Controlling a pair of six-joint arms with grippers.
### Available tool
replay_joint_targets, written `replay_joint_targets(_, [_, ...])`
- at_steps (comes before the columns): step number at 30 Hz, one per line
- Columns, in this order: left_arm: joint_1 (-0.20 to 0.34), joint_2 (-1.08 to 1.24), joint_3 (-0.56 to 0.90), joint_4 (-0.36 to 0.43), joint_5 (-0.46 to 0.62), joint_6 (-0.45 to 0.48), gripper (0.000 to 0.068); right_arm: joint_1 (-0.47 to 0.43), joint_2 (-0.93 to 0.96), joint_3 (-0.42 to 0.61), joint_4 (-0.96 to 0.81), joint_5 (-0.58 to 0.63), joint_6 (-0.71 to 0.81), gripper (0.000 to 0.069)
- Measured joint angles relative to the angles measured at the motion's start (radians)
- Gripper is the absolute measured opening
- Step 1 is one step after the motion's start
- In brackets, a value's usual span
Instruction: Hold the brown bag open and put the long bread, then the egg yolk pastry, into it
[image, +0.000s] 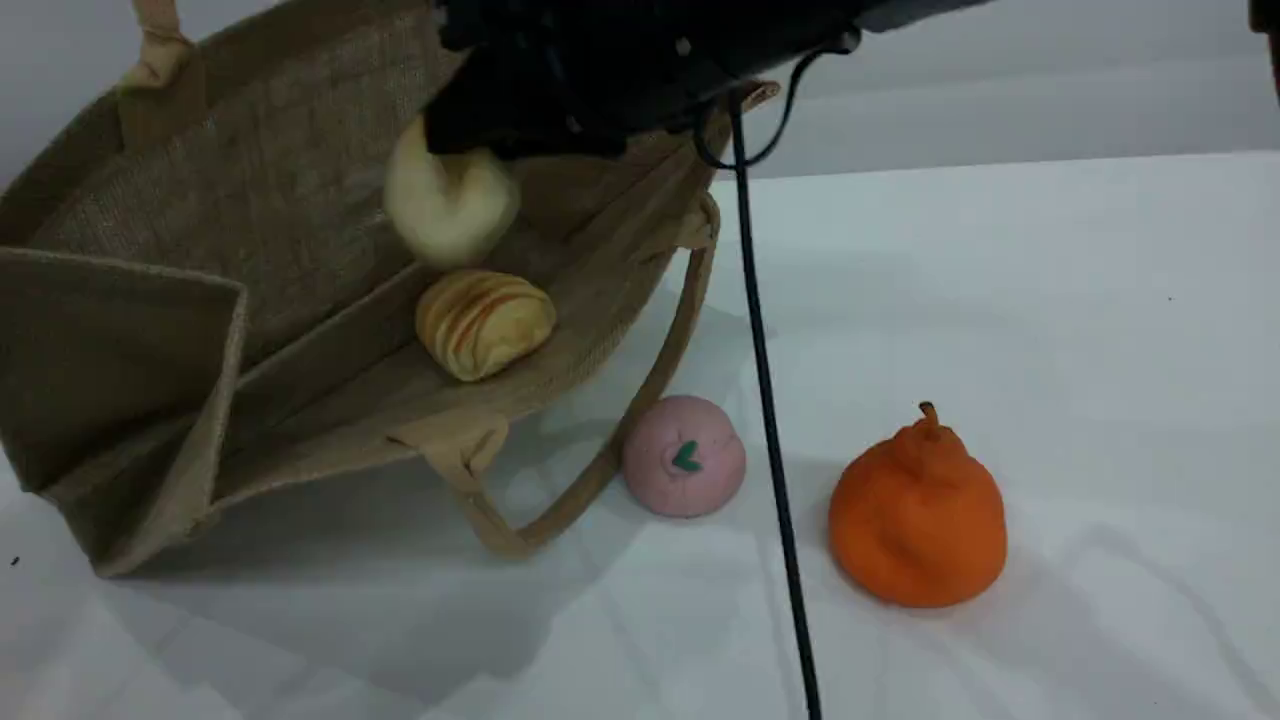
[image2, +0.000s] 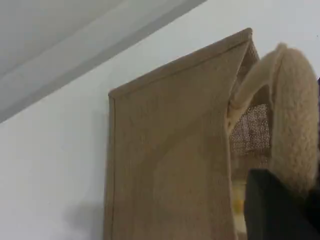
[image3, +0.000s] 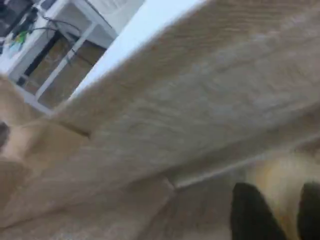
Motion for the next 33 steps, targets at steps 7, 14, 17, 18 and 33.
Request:
replay_joint_targets(7, [0.000, 0.001, 0.000, -0.004, 0.001, 0.000, 0.0083, 0.000, -0.012, -0.026, -0.002, 0.001, -0.020, 0.0412])
replay_joint_targets(14, [0.000, 0.016, 0.002, -0.072, 0.001, 0.000, 0.0083, -0.121, -0.123, -0.025, -0.103, 0.076, 0.105, 0.0432])
replay_joint_targets(17, [0.000, 0.041, 0.002, -0.115, -0.002, 0.000, 0.0083, -0.199, -0.189, -0.025, -0.227, 0.130, 0.171, 0.0432])
replay_joint_targets(18, [0.000, 0.049, 0.003, -0.128, -0.002, 0.000, 0.0083, -0.227, -0.209, -0.025, -0.258, 0.145, 0.190, 0.0428])
replay_joint_targets(33, [-0.153, 0.251, 0.003, -0.128, -0.005, 0.000, 0.0083, -0.443, -0.449, -0.024, -0.444, 0.276, 0.352, 0.0420])
